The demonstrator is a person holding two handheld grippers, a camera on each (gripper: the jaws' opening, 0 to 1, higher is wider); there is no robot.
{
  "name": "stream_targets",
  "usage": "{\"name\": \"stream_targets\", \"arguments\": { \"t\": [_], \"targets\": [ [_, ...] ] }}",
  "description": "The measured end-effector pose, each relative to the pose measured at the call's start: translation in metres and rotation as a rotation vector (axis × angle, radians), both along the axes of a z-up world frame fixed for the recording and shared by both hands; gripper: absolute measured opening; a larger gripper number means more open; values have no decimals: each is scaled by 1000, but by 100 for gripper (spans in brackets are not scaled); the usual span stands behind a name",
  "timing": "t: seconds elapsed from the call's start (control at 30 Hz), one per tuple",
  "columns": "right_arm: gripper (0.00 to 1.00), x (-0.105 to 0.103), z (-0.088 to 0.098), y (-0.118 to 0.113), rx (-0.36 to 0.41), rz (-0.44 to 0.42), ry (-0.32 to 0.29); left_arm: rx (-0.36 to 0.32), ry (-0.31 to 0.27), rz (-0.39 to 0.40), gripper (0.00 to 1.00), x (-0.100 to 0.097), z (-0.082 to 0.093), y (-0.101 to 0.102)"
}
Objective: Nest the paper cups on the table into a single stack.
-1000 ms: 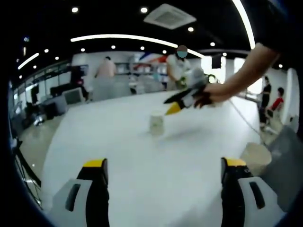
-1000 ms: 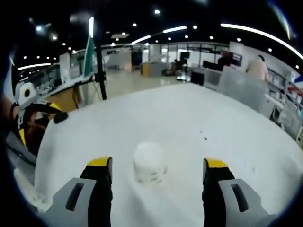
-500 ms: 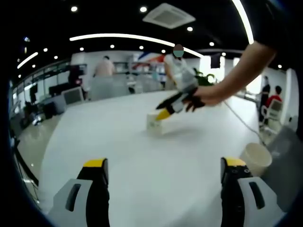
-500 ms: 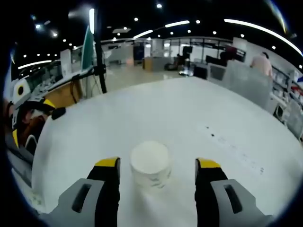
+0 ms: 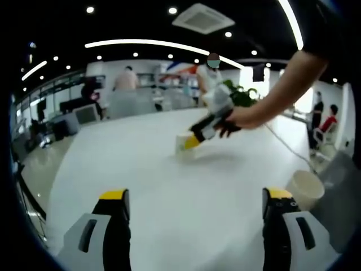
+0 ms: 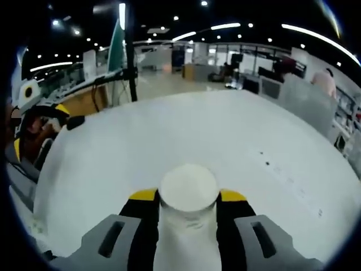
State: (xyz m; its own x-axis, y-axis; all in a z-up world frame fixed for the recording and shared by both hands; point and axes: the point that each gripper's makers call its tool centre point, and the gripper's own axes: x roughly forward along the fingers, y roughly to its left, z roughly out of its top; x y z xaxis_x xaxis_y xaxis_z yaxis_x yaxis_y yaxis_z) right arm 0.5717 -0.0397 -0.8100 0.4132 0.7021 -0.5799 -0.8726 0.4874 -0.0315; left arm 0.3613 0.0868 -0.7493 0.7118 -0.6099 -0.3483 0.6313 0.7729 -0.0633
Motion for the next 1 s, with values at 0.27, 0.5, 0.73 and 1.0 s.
{"name": "stream_targets", "arguments": {
  "t": [0.27,0.5,0.73,1.0],
  "targets": [
    [36,-2,2,-3,17,-11,11,8,3,-4,96,0,0,1],
    [35,-5,9,-9,24,-19,12,4,3,-4,96,3,3,1],
    [35,-8,25,-15,51,-35,18,9,-14,-25,95,2,13,-5],
    [35,-21,55,-22,74,-39,-2,-2,-35,-31,95,3,29,-6]
  ]
}}
